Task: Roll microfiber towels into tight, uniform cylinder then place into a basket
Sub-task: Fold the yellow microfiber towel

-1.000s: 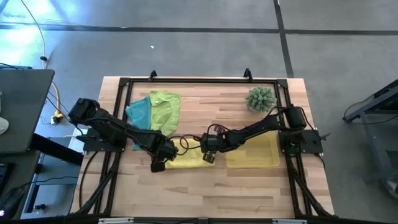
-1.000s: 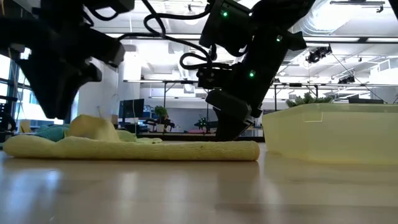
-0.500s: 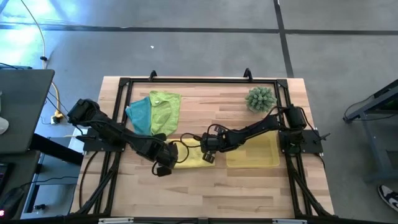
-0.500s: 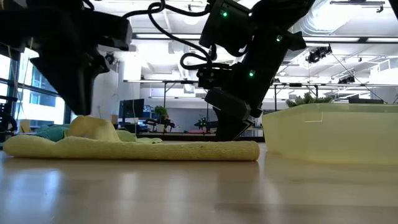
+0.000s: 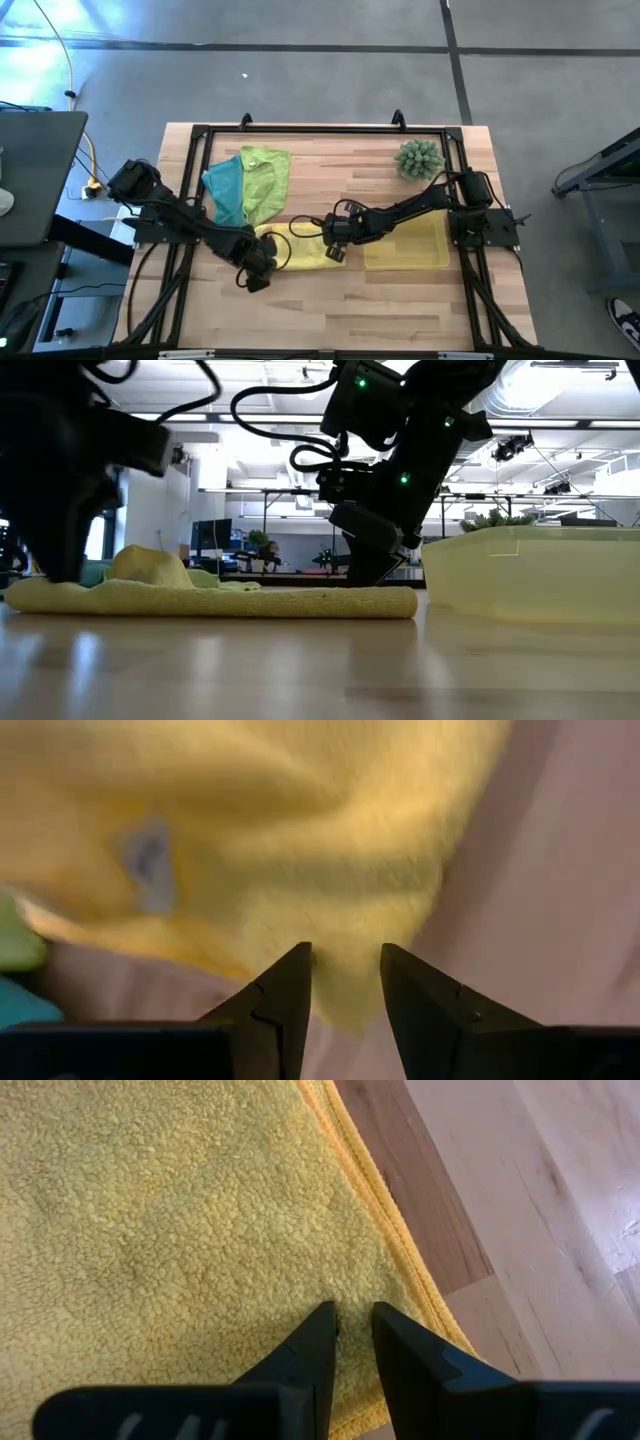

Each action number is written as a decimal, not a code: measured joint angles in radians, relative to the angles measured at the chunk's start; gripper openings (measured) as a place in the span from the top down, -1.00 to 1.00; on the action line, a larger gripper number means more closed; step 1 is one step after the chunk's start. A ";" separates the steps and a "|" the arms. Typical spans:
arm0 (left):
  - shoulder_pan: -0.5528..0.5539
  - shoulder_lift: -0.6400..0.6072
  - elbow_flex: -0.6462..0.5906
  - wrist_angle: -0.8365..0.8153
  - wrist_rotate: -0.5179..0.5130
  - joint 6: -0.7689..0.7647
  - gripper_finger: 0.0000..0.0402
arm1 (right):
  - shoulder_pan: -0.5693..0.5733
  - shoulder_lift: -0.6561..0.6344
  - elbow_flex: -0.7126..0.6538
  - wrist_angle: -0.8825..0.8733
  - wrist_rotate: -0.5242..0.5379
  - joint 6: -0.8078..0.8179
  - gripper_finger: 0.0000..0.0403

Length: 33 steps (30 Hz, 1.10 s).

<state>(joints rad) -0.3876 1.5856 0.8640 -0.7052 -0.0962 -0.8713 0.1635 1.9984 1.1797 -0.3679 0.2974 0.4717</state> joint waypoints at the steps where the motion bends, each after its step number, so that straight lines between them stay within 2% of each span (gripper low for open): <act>1: -0.015 0.000 -0.003 -0.001 0.009 -0.019 0.45 | 0.000 0.000 0.000 0.000 0.001 0.000 0.67; 8: -0.106 0.000 0.005 0.002 0.116 -0.121 0.45 | 0.000 0.000 0.000 0.000 0.018 0.000 0.67; 10: -0.123 0.000 0.029 0.004 0.111 -0.111 0.45 | 0.000 0.000 0.000 0.001 0.018 0.000 0.67; 12: -0.126 0.000 0.055 0.005 0.053 -0.088 0.45 | 0.000 0.000 0.000 0.001 0.018 0.000 0.67; 17: -0.098 0.000 0.080 0.001 -0.237 -0.020 0.45 | 0.000 0.000 -0.001 0.005 0.020 0.000 0.67; 20: -0.059 0.009 0.048 0.022 -0.305 -0.040 0.45 | 0.000 0.000 -0.001 0.006 0.021 0.000 0.67; 23: -0.032 0.037 0.008 0.026 -0.288 -0.097 0.45 | 0.001 0.000 -0.002 0.008 0.022 0.002 0.67; 26: -0.028 0.071 -0.018 0.022 -0.216 -0.127 0.45 | 0.001 0.000 -0.002 0.008 0.024 0.008 0.67; 33: -0.080 0.084 -0.017 0.033 -0.127 -0.184 0.45 | 0.001 0.000 -0.001 0.005 0.025 0.010 0.67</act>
<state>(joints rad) -0.4672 1.6699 0.8469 -0.6717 -0.2227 -1.0549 0.1646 1.9986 1.1786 -0.3628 0.3225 0.4820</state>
